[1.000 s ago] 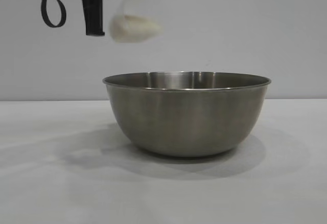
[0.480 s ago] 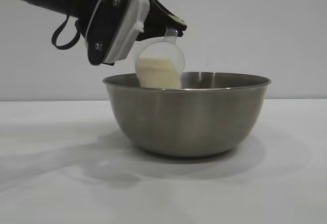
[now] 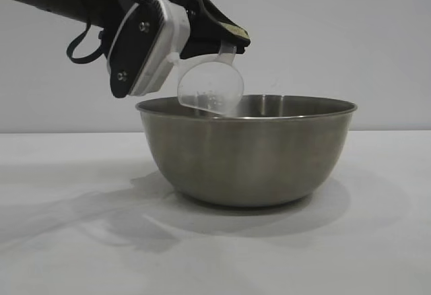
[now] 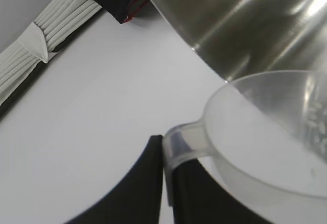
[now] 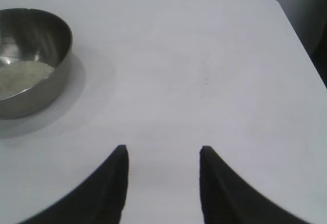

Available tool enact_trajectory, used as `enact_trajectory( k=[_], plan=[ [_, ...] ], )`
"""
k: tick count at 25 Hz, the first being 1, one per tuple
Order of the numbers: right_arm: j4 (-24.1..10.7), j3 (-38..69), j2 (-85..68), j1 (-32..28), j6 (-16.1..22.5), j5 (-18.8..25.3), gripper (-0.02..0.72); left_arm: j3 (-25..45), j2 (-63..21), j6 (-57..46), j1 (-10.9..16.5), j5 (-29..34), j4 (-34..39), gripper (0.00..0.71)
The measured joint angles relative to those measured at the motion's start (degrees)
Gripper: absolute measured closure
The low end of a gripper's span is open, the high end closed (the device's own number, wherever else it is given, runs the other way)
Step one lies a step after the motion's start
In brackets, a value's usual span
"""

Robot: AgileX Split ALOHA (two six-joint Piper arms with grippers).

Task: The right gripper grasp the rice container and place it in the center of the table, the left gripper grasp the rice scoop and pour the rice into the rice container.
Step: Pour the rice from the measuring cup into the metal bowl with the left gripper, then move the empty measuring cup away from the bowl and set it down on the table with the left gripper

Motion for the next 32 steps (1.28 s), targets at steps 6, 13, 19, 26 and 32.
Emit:
enact_trajectory(
  k=[6,13,19,26,32],
  plan=[
    [0.0,0.0,0.0,0.0,0.0,0.0,0.409,0.0,0.0,-44.0,-0.1,-8.3,-22.6,0.710],
    [0.0,0.0,0.0,0.0,0.0,0.0,0.409,4.0,-6.0,-90.9,4.8,-5.7,-52.7,0.710],
    [0.1,0.0,0.0,0.0,0.0,0.0,0.409,15.6,-5.1,-102.8,13.1,-9.2,-46.1,0.710],
    [0.1,0.0,0.0,0.0,0.0,0.0,0.409,20.3,3.5,-103.7,14.9,-12.9,-41.9,0.710],
    [0.4,0.0,0.0,0.0,0.0,0.0,0.409,20.3,8.1,-104.4,15.0,-13.0,-41.9,0.710]
  ],
)
